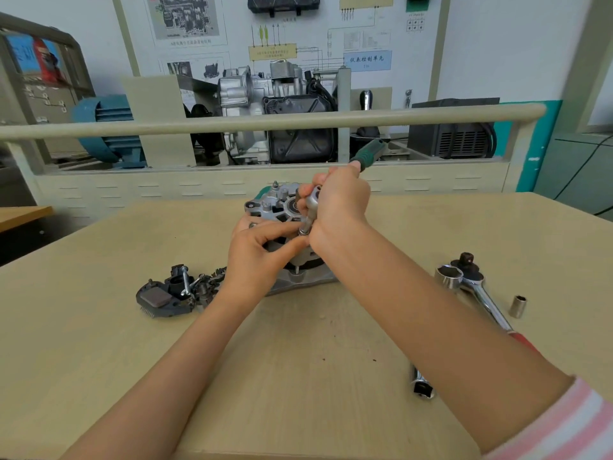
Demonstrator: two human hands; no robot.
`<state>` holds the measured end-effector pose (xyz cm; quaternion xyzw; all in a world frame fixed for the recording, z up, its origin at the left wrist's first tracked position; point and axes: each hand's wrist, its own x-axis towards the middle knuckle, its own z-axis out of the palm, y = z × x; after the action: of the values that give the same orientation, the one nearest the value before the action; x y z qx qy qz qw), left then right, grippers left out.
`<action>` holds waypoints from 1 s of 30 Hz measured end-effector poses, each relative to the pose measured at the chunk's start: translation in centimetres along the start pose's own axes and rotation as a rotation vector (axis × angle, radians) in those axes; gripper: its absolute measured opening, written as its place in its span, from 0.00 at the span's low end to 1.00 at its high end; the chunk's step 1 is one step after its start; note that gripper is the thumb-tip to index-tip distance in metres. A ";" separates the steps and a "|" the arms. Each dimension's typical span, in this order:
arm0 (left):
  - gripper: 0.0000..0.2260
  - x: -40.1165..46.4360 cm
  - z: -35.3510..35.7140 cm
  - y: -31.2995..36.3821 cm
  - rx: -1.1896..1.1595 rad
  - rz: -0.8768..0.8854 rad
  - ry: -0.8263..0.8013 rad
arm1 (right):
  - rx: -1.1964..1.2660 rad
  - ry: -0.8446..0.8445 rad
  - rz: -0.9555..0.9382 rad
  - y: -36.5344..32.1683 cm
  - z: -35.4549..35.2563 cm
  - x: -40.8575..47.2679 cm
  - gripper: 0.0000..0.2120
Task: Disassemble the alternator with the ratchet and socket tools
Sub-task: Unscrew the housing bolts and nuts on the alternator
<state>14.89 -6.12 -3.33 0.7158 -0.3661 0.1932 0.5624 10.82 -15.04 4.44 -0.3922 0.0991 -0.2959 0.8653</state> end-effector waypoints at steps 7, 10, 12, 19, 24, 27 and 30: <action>0.16 -0.2 0.0 0.0 -0.016 -0.038 -0.007 | -0.210 -0.254 0.212 -1.7 0.0 0.7 0.19; 0.07 -0.2 -0.2 -0.3 -0.039 -0.054 -0.013 | -0.364 -0.473 0.322 -2.5 -0.2 1.5 0.17; 0.08 -0.3 -0.3 -0.2 -0.039 -0.057 -0.012 | -0.447 -0.592 0.378 -2.8 -0.2 1.9 0.17; 0.09 -0.2 -0.5 -0.3 -0.073 -0.043 -0.048 | -0.668 -0.798 0.444 -2.7 0.9 2.4 0.17; 0.10 -0.2 -0.6 -0.2 -0.083 -0.040 -0.058 | -0.715 -0.874 0.449 -2.2 1.4 2.2 0.16; 0.08 -0.1 -0.7 -0.1 -0.088 -0.035 -0.086 | -0.646 -0.824 0.448 -2.3 1.0 2.1 0.16; 0.08 0.0 -0.8 0.2 -0.109 -0.021 -0.077 | -0.612 -0.725 0.326 -1.9 1.0 1.4 0.16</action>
<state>14.86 -5.40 -3.01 0.6949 -0.3901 0.1394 0.5878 11.51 -16.30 6.60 -0.6851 -0.0657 0.0409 0.7243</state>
